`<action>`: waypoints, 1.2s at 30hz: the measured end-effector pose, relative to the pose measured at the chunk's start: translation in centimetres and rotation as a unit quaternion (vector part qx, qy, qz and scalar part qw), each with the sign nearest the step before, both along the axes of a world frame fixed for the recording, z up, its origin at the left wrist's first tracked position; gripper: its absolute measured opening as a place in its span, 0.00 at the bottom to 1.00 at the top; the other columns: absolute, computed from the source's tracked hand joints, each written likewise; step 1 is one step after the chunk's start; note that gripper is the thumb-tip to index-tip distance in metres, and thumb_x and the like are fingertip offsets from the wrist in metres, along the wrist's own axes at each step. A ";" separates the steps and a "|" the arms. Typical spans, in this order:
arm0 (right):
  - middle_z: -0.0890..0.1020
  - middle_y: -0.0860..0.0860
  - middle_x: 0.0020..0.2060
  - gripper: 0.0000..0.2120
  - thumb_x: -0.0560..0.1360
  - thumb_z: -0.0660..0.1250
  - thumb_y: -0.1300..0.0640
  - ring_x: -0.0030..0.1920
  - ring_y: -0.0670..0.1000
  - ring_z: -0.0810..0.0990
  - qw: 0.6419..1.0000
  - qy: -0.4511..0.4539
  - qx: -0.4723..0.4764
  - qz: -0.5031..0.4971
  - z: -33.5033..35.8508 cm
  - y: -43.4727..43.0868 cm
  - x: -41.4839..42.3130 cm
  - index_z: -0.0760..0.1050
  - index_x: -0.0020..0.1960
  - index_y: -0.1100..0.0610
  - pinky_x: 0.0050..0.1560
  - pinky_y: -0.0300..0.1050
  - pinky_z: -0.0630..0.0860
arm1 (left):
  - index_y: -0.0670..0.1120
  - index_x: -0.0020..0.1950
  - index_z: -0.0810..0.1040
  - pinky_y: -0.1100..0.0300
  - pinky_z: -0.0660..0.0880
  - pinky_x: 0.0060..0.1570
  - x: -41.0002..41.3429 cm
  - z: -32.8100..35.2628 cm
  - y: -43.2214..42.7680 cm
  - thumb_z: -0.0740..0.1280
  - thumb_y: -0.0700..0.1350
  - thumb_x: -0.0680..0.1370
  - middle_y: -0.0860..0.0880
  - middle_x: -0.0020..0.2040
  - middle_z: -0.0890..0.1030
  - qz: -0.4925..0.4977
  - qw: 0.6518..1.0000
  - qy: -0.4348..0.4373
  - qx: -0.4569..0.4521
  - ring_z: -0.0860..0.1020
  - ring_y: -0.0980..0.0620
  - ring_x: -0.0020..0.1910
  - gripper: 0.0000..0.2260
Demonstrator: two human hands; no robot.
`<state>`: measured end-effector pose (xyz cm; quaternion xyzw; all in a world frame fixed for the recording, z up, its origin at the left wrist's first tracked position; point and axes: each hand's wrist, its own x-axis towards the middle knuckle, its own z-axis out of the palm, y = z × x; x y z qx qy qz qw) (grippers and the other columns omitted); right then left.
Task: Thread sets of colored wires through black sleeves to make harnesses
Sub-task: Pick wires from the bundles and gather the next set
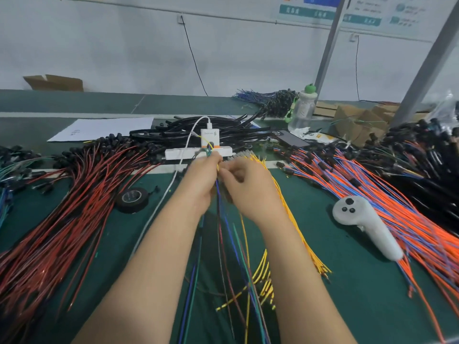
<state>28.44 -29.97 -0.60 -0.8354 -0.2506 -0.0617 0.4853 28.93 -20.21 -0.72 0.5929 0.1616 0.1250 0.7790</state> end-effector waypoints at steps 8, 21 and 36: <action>0.78 0.60 0.59 0.14 0.79 0.58 0.60 0.61 0.61 0.74 0.946 0.037 -0.140 -0.290 -2.5 -8.5 7.4 0.78 0.60 0.60 0.56 0.49 0.71 | 0.44 0.37 0.66 0.70 0.57 0.14 0.9 6.5 -0.5 0.53 0.42 0.83 0.53 0.23 0.65 -0.097 0.923 -0.160 -0.337 0.60 0.60 0.16 0.14; 0.64 0.55 0.71 0.21 0.75 0.58 0.62 0.72 0.59 0.59 0.887 0.081 -0.314 -0.330 -7.7 -8.6 14.4 0.67 0.69 0.57 0.70 0.59 0.55 | 0.43 0.41 0.68 0.70 0.54 0.15 7.0 2.3 -6.9 0.52 0.42 0.84 0.51 0.28 0.65 -0.110 0.957 -0.030 -0.266 0.59 0.60 0.16 0.13; 0.83 0.54 0.46 0.11 0.77 0.60 0.62 0.54 0.58 0.77 0.910 0.041 -0.209 -0.356 -7.4 -9.0 16.2 0.80 0.52 0.52 0.61 0.51 0.58 | 0.44 0.41 0.67 0.70 0.55 0.15 8.7 -0.3 -5.7 0.52 0.43 0.84 0.50 0.31 0.67 -0.090 0.972 0.014 -0.216 0.60 0.60 0.17 0.12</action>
